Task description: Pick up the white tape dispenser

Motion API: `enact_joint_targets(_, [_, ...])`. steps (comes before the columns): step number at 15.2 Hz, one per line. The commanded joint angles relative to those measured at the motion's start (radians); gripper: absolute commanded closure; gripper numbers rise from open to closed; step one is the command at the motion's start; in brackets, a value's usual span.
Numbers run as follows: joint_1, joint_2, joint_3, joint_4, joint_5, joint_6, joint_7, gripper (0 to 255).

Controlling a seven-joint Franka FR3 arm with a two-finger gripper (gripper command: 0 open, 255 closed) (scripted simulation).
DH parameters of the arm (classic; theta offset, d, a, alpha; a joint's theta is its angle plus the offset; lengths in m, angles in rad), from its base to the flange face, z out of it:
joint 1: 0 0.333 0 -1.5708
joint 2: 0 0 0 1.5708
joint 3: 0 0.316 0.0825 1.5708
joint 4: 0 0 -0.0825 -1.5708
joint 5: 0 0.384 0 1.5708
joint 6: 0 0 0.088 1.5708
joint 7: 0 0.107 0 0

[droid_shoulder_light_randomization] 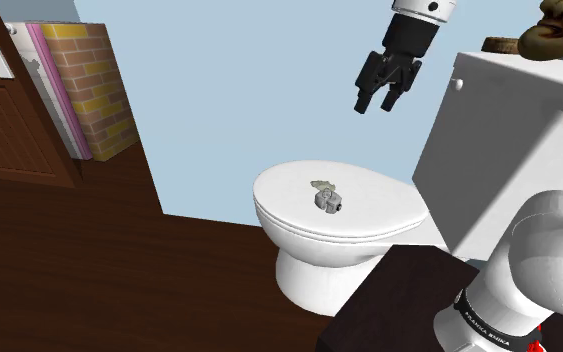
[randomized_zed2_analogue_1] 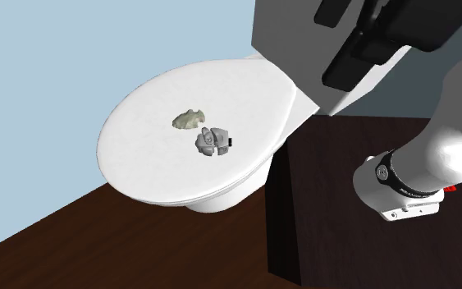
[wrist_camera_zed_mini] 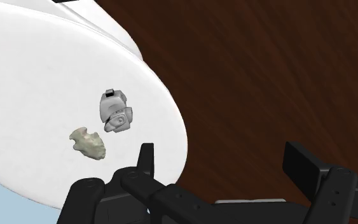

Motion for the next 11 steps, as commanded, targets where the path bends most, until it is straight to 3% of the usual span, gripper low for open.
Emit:
enact_joint_targets(1, [0.0, 0.0, 0.0, 0.0, 0.0, 0.0, 0.0, 0])
enact_joint_targets(11, [-0.027, 0.146, -0.039, -0.199, -0.044, 0.313, -0.083, 0])
